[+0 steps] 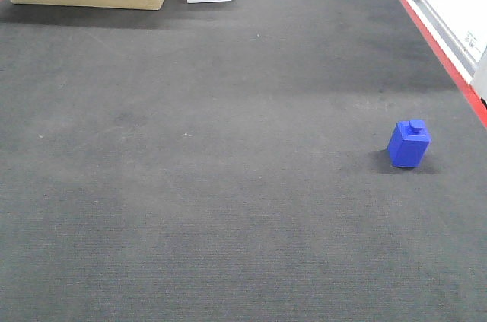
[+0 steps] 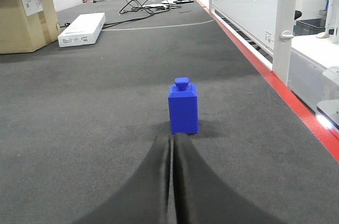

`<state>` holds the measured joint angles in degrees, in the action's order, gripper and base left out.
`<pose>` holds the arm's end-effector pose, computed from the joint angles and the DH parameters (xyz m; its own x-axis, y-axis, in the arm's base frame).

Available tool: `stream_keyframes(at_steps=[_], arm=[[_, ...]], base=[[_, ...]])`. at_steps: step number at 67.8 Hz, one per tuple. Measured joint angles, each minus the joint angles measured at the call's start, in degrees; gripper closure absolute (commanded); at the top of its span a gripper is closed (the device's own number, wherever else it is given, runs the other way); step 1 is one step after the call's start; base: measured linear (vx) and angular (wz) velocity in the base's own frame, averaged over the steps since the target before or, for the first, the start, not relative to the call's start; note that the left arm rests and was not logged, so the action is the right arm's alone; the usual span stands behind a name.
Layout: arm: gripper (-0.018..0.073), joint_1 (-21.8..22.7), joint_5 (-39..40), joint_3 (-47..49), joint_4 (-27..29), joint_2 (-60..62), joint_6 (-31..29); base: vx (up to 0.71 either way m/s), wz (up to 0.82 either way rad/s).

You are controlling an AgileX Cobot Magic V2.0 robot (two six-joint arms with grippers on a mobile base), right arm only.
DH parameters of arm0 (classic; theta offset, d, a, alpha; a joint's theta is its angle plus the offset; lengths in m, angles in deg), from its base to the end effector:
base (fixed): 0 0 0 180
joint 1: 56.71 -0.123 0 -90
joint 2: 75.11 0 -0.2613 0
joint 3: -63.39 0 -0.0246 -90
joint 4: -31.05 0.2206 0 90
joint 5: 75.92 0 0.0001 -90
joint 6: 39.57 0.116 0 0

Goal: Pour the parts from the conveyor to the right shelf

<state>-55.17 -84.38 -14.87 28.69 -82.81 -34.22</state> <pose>0.0750 -0.0027 0.1891 -0.0751 0.0546 -0.9957 0.0369 0.9980 0.0520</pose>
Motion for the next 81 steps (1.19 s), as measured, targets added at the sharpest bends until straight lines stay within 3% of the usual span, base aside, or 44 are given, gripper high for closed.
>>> stream_keyframes(at_steps=[69, 81], arm=[[0.0565, 0.00, 0.08, 0.00, 0.00, 0.00, 0.00], [0.0565, 0.00, 3.12, 0.00, 0.06, 0.00, 0.00]], base=[[0.00, 0.00], [0.00, 0.00]])
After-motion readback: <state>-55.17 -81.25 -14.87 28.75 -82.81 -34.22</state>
